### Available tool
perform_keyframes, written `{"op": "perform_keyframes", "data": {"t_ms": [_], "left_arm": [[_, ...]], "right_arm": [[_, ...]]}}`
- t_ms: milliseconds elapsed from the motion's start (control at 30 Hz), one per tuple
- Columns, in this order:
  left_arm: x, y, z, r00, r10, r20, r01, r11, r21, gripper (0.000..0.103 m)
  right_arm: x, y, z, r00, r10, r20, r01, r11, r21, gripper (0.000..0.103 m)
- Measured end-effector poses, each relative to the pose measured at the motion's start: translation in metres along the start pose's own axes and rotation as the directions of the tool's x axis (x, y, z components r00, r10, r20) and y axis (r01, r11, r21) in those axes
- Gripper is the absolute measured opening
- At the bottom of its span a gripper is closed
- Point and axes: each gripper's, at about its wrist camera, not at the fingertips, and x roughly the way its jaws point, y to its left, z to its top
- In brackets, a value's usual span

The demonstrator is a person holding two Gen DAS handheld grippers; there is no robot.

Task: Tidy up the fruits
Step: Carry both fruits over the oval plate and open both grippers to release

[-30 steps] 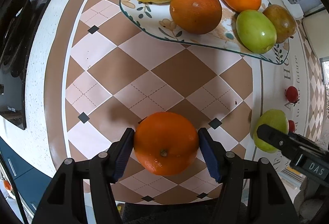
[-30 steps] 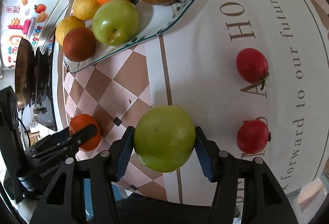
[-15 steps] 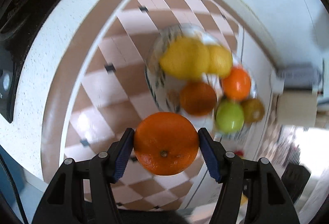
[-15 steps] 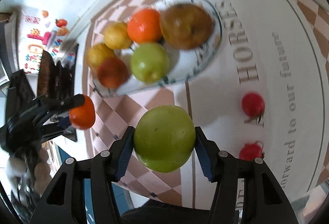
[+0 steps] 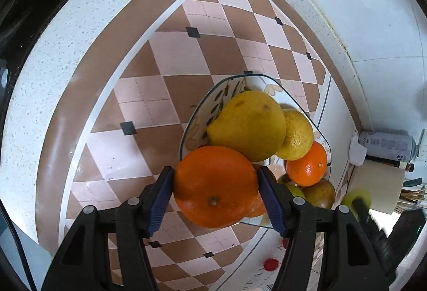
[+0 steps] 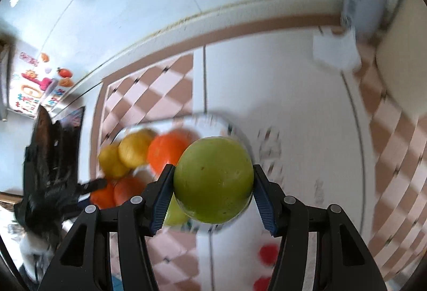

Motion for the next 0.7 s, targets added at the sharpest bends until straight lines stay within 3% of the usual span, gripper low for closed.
{"op": "perform_keyframes", "data": {"t_ms": [267,467,533,567,600,633,700], "left_arm": [[0.009,-0.011,-0.003,1.0,0.011,-0.023,-0.011,1.0,0.01,0.062],[0.01,-0.011,-0.001,0.999,0.006,-0.054,-0.007,1.0,-0.019,0.062],[0.009,-0.013,0.0,0.998,0.013,-0.055,-0.014,1.0,-0.016,0.071],[0.006,-0.014,0.0,0.999,0.024,-0.045,-0.024,1.0,-0.003,0.081],[0.002,-0.015,0.0,0.999,0.038,-0.036,-0.038,0.999,0.007,0.088],[-0.001,-0.017,-0.001,0.998,0.051,-0.028,-0.05,0.999,0.021,0.089],[-0.007,-0.02,-0.002,0.997,0.082,-0.016,-0.081,0.995,0.055,0.089]], "right_arm": [[0.049,0.014,0.04,0.992,-0.098,-0.076,0.088,0.989,-0.121,0.06],[0.07,0.014,0.046,0.984,-0.067,-0.168,0.047,0.991,-0.122,0.06],[0.072,0.01,0.047,0.98,-0.069,-0.189,0.049,0.993,-0.108,0.06],[0.073,0.009,0.046,0.978,-0.071,-0.197,0.051,0.993,-0.107,0.06],[0.072,0.007,0.046,0.977,-0.072,-0.202,0.053,0.994,-0.099,0.063],[0.07,0.005,0.046,0.977,-0.068,-0.2,0.051,0.994,-0.092,0.074],[0.059,0.004,0.044,0.983,-0.059,-0.175,0.044,0.995,-0.087,0.083]]}}
